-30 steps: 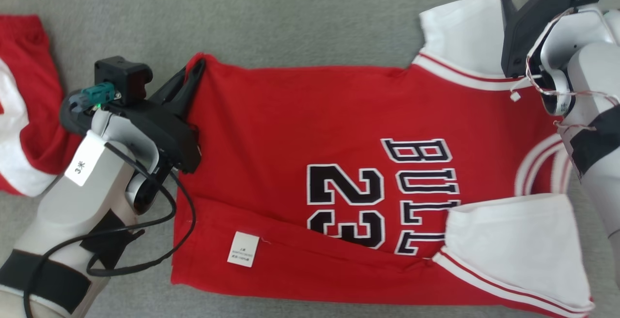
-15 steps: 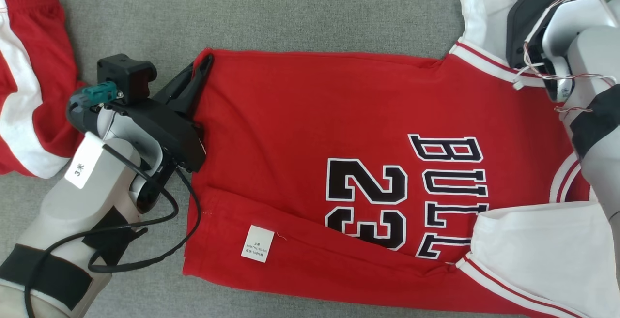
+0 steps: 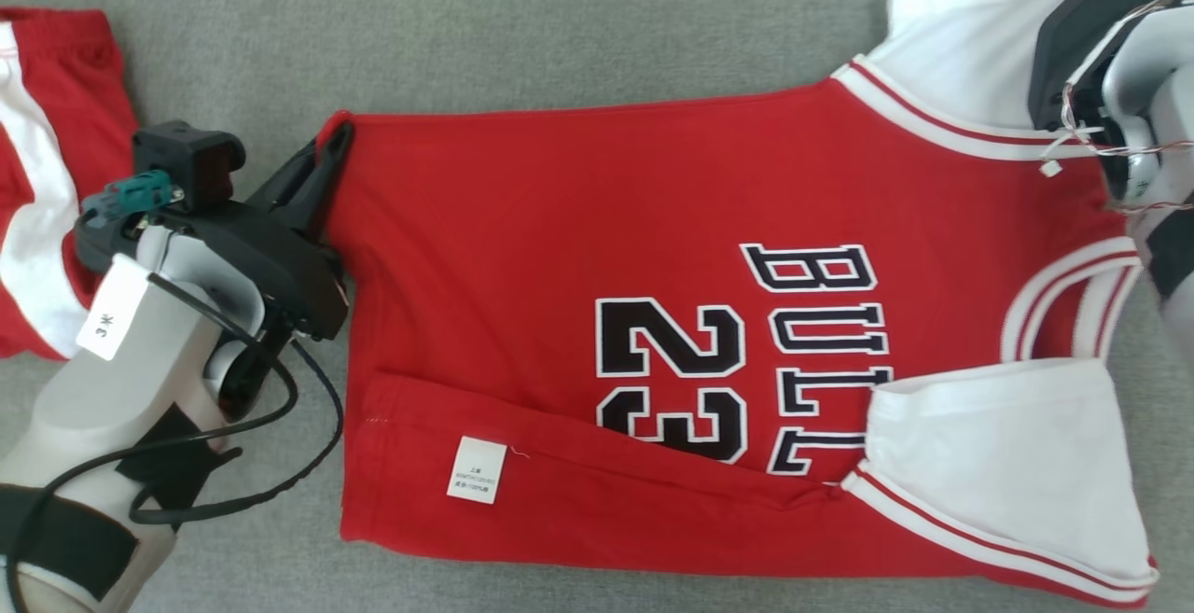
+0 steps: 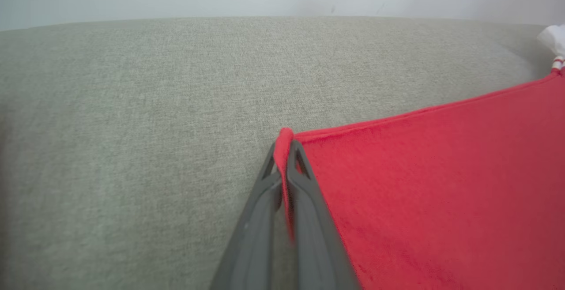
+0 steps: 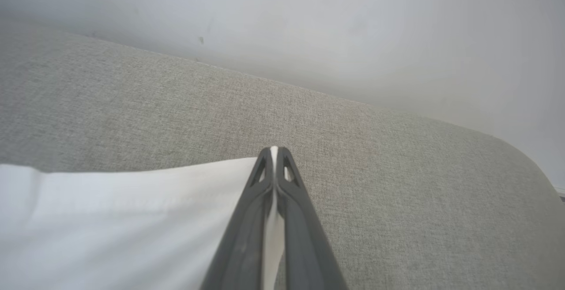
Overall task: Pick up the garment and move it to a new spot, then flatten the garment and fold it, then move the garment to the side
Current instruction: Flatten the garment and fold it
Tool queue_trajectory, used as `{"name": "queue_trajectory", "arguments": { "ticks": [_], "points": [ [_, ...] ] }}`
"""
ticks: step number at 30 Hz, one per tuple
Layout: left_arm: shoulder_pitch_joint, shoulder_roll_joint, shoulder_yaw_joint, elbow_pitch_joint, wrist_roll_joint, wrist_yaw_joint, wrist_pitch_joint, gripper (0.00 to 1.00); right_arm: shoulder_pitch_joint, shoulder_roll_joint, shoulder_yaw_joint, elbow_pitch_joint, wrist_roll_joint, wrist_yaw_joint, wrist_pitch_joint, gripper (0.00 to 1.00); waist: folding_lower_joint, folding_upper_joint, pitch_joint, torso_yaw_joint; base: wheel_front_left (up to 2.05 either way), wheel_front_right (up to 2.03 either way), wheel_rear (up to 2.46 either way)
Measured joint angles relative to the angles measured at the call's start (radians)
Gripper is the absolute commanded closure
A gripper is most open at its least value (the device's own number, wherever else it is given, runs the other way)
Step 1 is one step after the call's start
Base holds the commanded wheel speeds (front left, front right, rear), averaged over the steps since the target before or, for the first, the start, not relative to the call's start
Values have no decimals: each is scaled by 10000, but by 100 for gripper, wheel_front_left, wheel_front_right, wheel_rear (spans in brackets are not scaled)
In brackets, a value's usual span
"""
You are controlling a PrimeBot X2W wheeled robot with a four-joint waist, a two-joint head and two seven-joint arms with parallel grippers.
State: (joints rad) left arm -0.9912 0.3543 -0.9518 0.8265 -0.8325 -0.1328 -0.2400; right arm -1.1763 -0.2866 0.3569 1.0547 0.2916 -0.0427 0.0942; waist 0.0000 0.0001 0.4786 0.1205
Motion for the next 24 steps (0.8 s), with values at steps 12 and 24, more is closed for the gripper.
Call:
{"name": "queue_trajectory", "arguments": {
  "ticks": [12,24],
  "points": [
    [36,107,-355,209,-221,2,-73,100,163,537,-270,88,564,685,-1402,100,0,0,-553,-506,0,0,0],
    [808,414,-642,332,-696,0,-104,100,2012,683,-993,88,1751,1523,-3032,100,0,-2,-1530,-764,0,0,0]
  ]
}}
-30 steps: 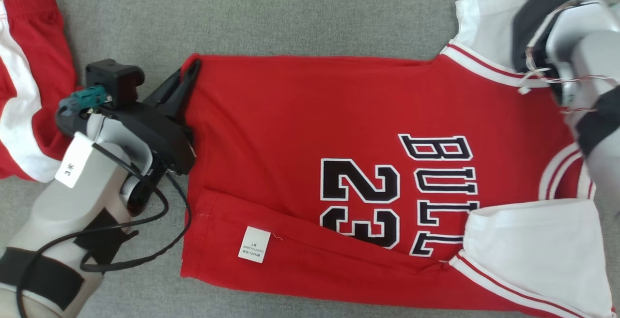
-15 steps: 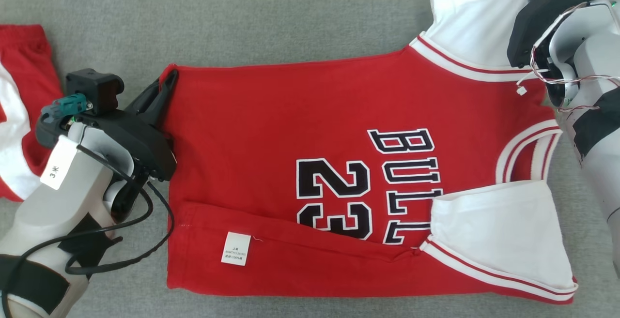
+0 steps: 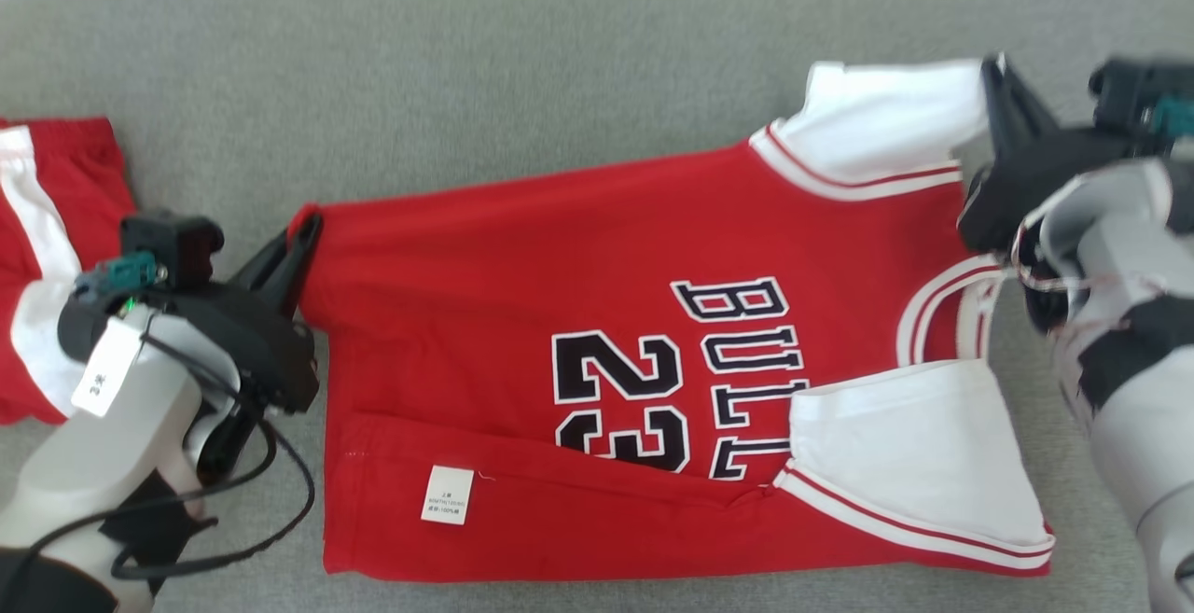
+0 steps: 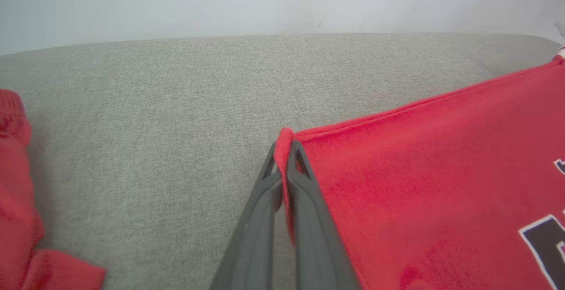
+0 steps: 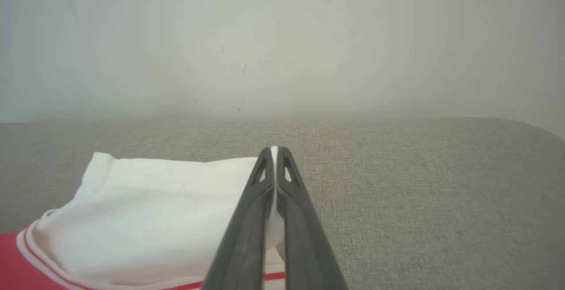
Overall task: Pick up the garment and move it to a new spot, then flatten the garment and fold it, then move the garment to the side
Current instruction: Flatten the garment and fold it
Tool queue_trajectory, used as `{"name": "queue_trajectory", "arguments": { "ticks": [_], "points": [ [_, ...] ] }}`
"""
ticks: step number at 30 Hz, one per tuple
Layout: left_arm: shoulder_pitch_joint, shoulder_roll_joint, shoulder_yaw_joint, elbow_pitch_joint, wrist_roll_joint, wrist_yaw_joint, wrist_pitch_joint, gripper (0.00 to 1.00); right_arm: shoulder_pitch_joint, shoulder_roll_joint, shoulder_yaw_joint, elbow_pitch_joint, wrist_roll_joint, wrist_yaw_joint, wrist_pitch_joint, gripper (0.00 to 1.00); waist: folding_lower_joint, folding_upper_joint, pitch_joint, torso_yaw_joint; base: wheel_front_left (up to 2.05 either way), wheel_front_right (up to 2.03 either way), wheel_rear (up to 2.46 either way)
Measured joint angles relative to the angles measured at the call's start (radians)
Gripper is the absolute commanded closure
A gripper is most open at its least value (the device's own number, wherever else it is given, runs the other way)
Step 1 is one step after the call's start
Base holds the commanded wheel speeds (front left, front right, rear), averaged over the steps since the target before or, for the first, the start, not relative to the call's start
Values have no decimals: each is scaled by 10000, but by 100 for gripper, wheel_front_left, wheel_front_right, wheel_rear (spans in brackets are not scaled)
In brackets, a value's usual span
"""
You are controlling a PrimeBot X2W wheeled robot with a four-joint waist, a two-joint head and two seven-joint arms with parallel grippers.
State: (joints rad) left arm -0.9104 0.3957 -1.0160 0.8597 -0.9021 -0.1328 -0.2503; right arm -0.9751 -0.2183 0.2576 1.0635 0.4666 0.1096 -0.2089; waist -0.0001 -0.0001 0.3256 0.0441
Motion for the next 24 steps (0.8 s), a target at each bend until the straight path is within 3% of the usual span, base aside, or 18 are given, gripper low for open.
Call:
{"name": "queue_trajectory", "arguments": {
  "ticks": [10,24],
  "points": [
    [1027,105,-303,-36,-127,2,-12,100,1907,107,-232,-516,961,151,-207,100,-1,-1,-1076,-232,0,0,0],
    [2522,-23,-583,-245,-140,2,-12,100,5168,-849,1636,-3072,2763,151,341,100,-2,-1,-2515,-454,0,0,0]
  ]
}}
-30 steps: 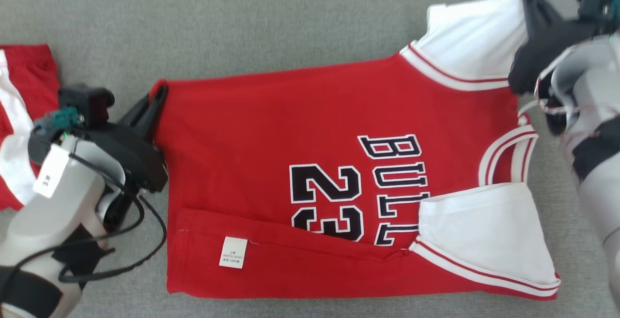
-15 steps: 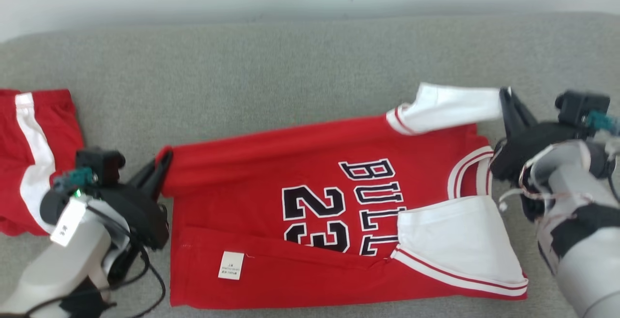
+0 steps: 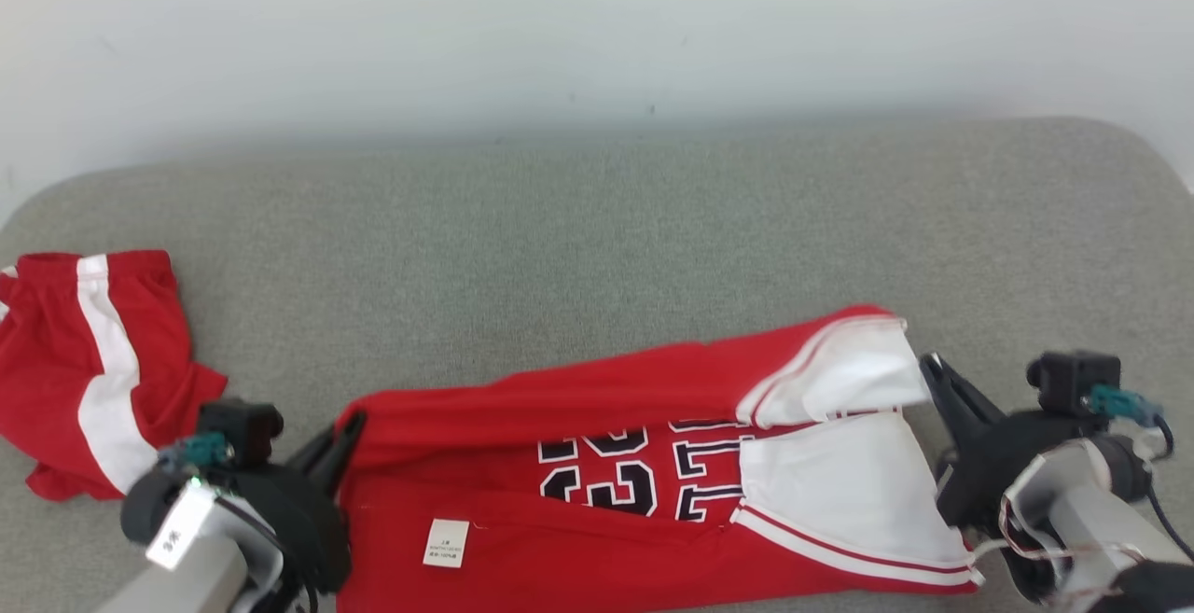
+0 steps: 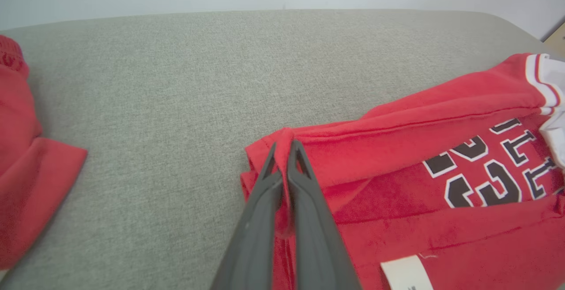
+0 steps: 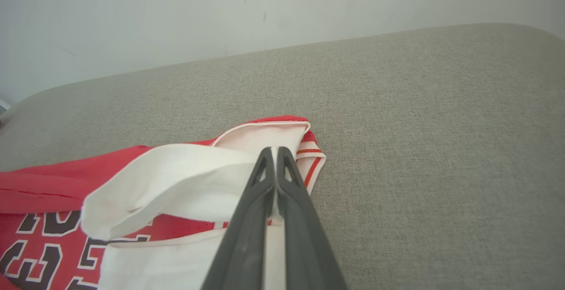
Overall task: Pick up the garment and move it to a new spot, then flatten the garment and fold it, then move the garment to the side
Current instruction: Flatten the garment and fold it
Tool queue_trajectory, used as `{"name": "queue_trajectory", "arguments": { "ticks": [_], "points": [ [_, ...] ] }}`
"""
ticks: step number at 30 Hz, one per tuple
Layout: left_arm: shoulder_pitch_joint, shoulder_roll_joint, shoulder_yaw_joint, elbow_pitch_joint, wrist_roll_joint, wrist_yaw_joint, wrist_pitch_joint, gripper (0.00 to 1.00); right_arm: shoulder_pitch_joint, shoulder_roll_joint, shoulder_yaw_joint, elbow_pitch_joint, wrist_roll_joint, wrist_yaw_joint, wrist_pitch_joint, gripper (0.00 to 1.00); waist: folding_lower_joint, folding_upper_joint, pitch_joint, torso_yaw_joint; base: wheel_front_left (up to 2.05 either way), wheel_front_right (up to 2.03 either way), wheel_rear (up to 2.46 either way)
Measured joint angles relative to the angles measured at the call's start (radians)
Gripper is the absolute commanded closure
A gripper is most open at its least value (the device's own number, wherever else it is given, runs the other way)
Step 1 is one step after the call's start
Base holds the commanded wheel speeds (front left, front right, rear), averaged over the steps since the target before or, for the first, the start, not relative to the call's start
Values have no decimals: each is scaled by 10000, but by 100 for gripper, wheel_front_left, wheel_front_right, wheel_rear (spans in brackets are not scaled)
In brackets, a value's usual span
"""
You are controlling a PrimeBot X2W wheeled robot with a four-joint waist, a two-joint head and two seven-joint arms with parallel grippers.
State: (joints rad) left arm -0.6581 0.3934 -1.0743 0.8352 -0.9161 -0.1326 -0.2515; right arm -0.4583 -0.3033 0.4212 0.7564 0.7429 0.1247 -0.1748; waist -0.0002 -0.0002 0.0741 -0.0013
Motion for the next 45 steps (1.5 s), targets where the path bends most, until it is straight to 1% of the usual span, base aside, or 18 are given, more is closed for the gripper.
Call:
{"name": "queue_trajectory", "arguments": {
  "ticks": [4,7,16,25,26,27,28,29,31,35,38,39,40,42,45],
  "points": [
    [423,-94,-42,-71,0,2,0,100,569,-504,307,-426,107,0,132,100,0,0,-304,-4,0,0,0],
    [625,-165,-44,-125,0,2,0,100,904,-704,627,-633,136,0,303,100,0,1,-453,25,0,0,0],
    [892,-245,-40,-84,6,2,0,100,1338,-817,1287,-811,-2,0,709,100,2,1,-490,84,0,0,0],
    [1058,-453,-40,188,6,4,0,100,1424,-826,1563,-558,-263,0,1062,100,3,3,-487,48,0,0,0],
    [1064,-474,-36,270,6,2,0,93,1425,-825,1590,-477,-291,0,1137,75,3,3,-544,35,0,0,0],
    [1075,-491,-42,299,10,2,0,54,1425,-823,1572,-462,-288,0,1135,6,2,3,-578,31,0,0,0],
    [1112,-502,-23,309,12,4,0,22,1425,-817,1538,-462,-251,0,1133,0,3,3,-616,27,0,0,0],
    [1183,-514,25,316,10,6,0,0,1428,-815,1494,-466,-219,0,1127,0,2,3,-657,23,0,0,0],
    [1271,-516,105,345,10,31,0,0,1429,-811,1321,-497,-98,0,1041,0,2,3,-743,17,0,0,0],
    [1519,-485,414,98,2,228,0,0,1453,-817,988,-869,359,0,721,0,2,2,-943,1,0,0,0],
    [1819,-374,721,-211,2,456,0,0,1571,-828,773,-1200,581,0,439,0,2,3,-1093,-18,0,0,0],
    [1819,-374,721,-211,2,456,0,0,1571,-828,773,-1200,581,0,439,0,2,3,-1093,-18,0,0,0],
    [2031,-215,980,-420,-2,633,0,0,1709,-869,681,-1312,579,0,253,0,2,3,-1189,-42,0,0,0],
    [2094,-132,1051,-493,0,686,0,0,1800,-917,617,-1398,579,0,157,0,2,2,-1234,-56,0,0,0],
    [2321,-6,1484,-857,0,1068,0,0,2004,-1049,506,-1593,560,-29,-148,0,2,2,-1364,-99,0,0,0]
  ]
}}
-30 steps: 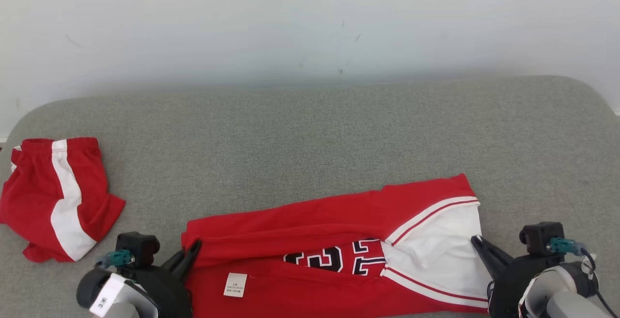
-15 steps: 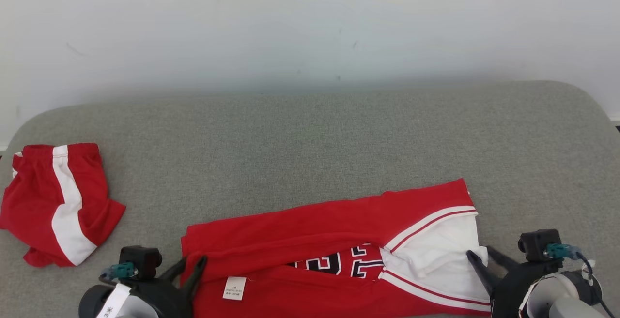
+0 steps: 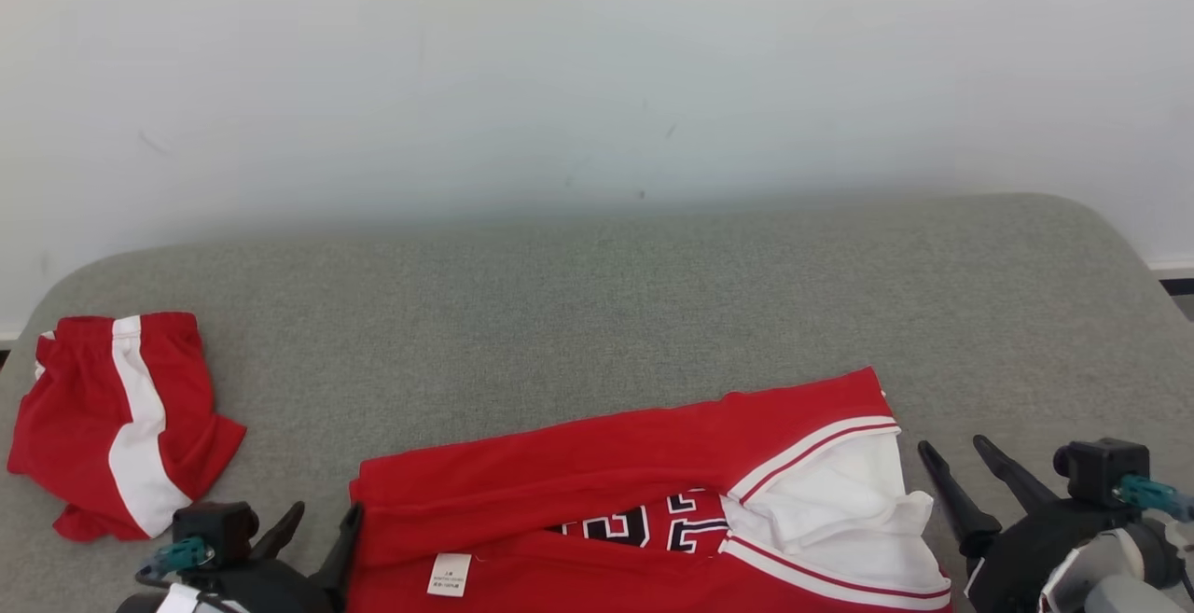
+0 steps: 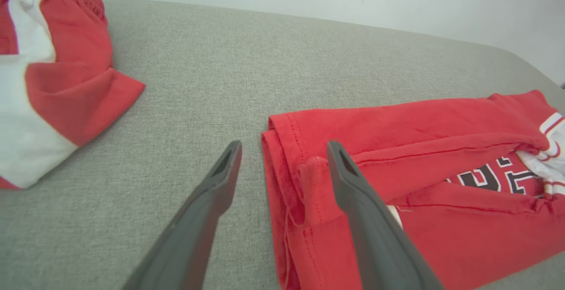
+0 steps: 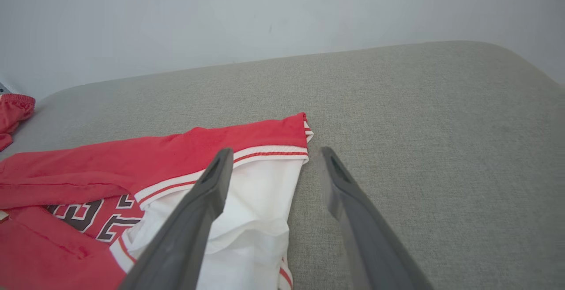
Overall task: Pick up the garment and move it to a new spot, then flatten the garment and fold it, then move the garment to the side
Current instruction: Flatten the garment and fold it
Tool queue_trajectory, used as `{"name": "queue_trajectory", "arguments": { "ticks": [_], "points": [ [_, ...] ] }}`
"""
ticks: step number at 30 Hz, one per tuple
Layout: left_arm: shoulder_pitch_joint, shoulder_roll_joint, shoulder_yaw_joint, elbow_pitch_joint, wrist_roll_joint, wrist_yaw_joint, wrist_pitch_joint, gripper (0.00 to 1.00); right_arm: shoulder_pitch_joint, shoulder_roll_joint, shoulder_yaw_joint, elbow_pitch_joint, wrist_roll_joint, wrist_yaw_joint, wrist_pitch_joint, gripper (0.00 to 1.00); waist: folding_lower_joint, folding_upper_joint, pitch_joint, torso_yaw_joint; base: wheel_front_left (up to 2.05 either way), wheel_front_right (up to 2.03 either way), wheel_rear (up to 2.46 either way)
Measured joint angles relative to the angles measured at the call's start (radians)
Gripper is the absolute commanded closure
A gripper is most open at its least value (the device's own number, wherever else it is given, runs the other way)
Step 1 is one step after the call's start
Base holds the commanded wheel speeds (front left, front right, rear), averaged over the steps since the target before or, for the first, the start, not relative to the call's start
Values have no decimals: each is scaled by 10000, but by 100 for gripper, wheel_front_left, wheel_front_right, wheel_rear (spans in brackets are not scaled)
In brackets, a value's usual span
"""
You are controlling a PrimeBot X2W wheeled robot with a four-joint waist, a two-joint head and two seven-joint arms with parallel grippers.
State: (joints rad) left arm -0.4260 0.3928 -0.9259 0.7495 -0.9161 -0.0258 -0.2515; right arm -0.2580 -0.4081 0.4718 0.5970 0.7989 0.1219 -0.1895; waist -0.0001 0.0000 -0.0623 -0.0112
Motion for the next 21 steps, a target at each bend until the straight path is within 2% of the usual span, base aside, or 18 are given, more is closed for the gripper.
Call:
{"name": "queue_trajectory", "arguments": {
  "ticks": [9,13,21],
  "points": [
    [1108,397,1216,-1289,138,1177,0,0,1047,-115,-675,-690,8,-727,-483,0,0,0,-322,-67,0,0,0],
    [1841,522,1975,-1916,167,1406,0,0,1429,-42,-826,-995,10,-989,-499,0,0,0,-377,-69,0,0,0],
    [2932,510,2734,-2773,846,1498,0,0,2181,59,-1210,-1473,-2,-1409,-581,0,1,0,-399,51,0,0,0]
  ]
}}
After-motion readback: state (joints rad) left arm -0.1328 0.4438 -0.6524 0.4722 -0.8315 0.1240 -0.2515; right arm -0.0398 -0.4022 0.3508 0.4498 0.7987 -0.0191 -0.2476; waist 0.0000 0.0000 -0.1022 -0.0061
